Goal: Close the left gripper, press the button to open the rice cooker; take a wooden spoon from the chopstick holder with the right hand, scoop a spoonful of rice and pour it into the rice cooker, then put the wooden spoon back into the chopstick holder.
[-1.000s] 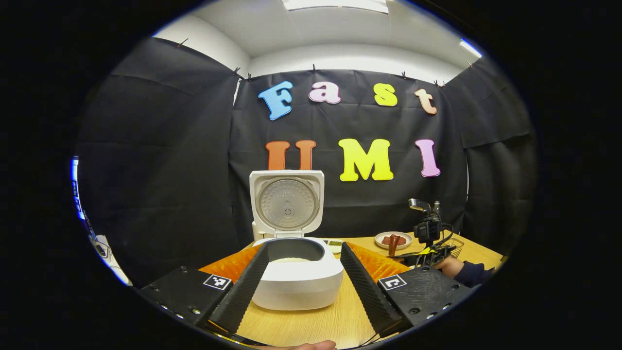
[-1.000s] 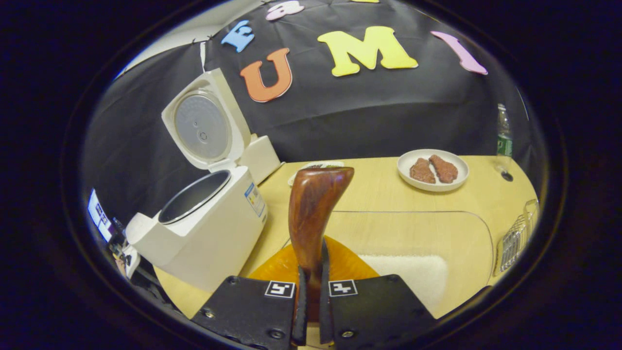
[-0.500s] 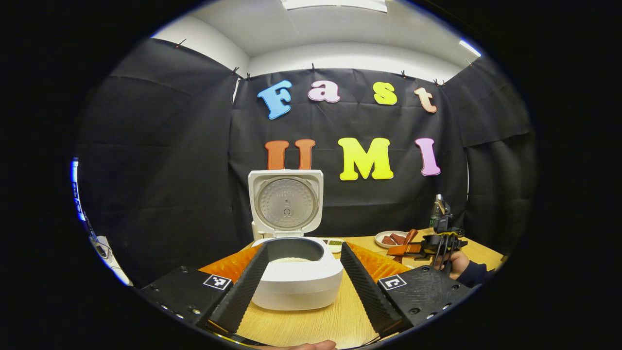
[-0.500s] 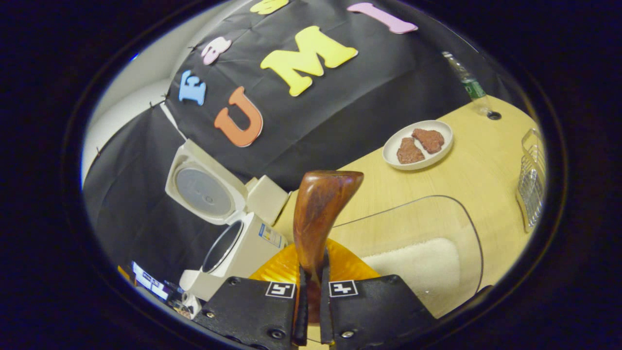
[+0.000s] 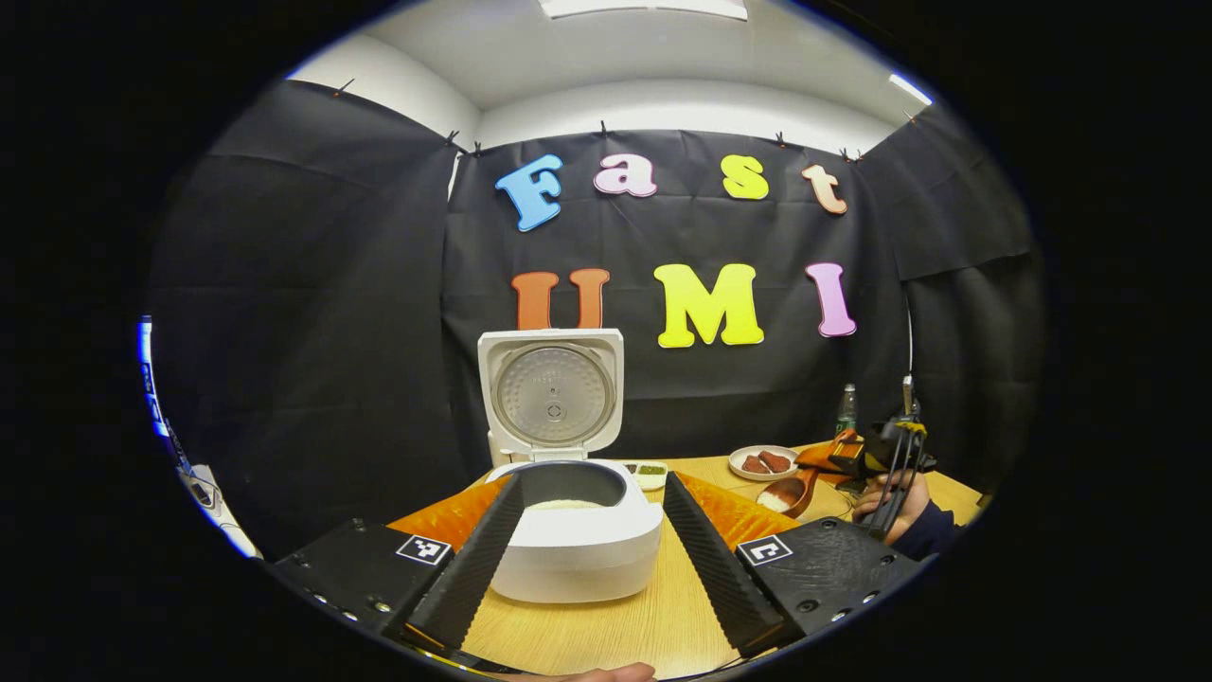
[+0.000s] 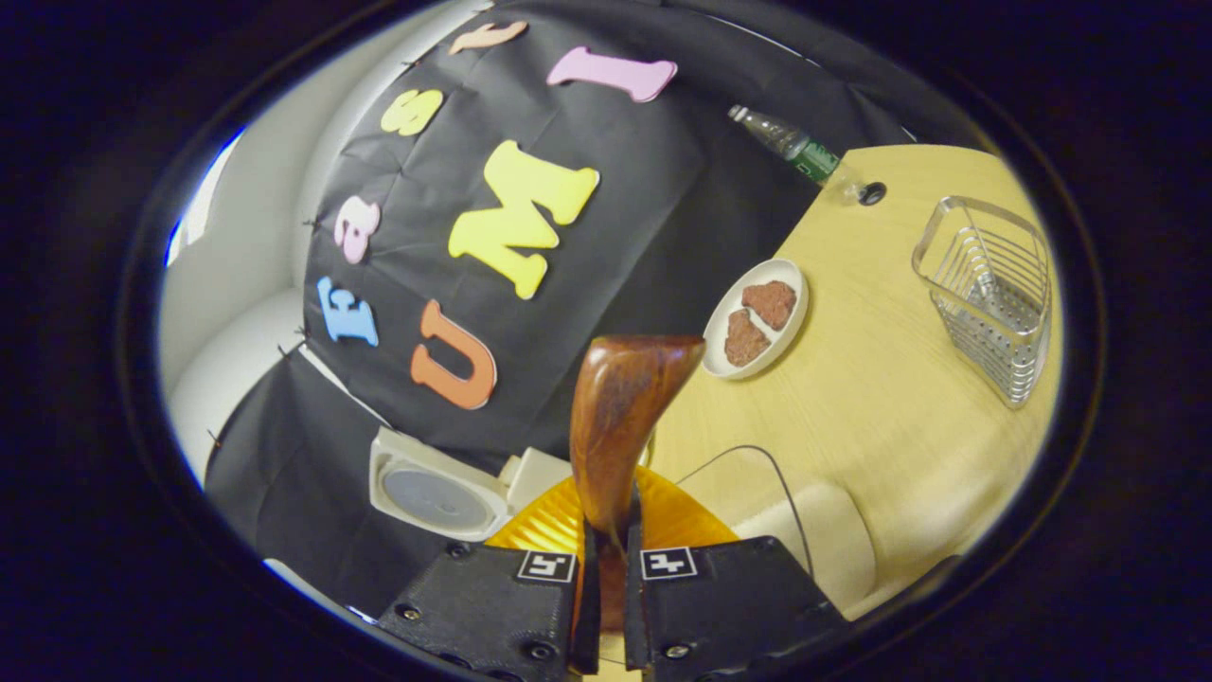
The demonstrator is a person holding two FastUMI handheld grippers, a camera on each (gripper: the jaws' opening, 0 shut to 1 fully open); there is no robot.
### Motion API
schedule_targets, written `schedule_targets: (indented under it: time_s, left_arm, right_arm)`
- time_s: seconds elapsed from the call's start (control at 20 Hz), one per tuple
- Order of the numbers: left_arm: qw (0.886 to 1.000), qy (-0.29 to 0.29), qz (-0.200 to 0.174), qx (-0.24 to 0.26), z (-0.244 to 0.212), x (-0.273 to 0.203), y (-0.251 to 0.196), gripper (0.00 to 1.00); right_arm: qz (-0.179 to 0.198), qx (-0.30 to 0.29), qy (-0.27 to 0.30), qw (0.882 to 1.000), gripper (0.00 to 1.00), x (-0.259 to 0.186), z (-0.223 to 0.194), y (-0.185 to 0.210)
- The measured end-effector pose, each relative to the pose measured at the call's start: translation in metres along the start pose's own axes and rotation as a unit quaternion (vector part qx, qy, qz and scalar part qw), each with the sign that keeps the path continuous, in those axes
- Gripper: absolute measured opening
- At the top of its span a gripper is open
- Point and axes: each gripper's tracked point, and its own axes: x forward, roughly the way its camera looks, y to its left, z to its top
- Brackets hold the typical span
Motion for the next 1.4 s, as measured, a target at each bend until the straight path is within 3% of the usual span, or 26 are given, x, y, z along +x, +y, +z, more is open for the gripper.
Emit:
schedule_targets:
  time_s: [0.1, 0.2, 0.3, 0.35, 0.9, 1.4]
  left_arm:
    - [1.0, 0.001, 0.0, 0.004, 0.002, 0.0, -0.002, 0.94]
    - [1.0, 0.002, -0.001, 0.005, 0.0, 0.001, -0.005, 0.94]
    - [1.0, 0.004, -0.002, 0.005, -0.002, 0.001, -0.007, 0.94]
    - [1.0, 0.005, -0.004, 0.007, -0.003, 0.001, -0.008, 0.94]
    - [1.0, 0.004, -0.003, 0.007, -0.007, -0.023, 0.011, 0.96]
    - [0.999, 0.015, 0.017, -0.026, -0.018, -0.048, 0.049, 0.96]
  right_arm:
    - [0.039, 0.064, -0.026, 0.997, 0.12, -0.015, 0.019, 0.012]
    - [0.073, 0.153, -0.059, 0.984, 0.11, -0.03, 0.044, 0.015]
    - [0.084, 0.218, -0.068, 0.97, 0.11, -0.036, 0.057, 0.016]
    - [0.081, 0.218, -0.054, 0.971, 0.11, -0.037, 0.048, 0.018]
    - [0.079, 0.12, -0.036, 0.989, 0.11, 0.009, 0.015, 0.082]
    - [0.057, -0.037, 0.003, 0.998, 0.11, 0.09, -0.047, 0.184]
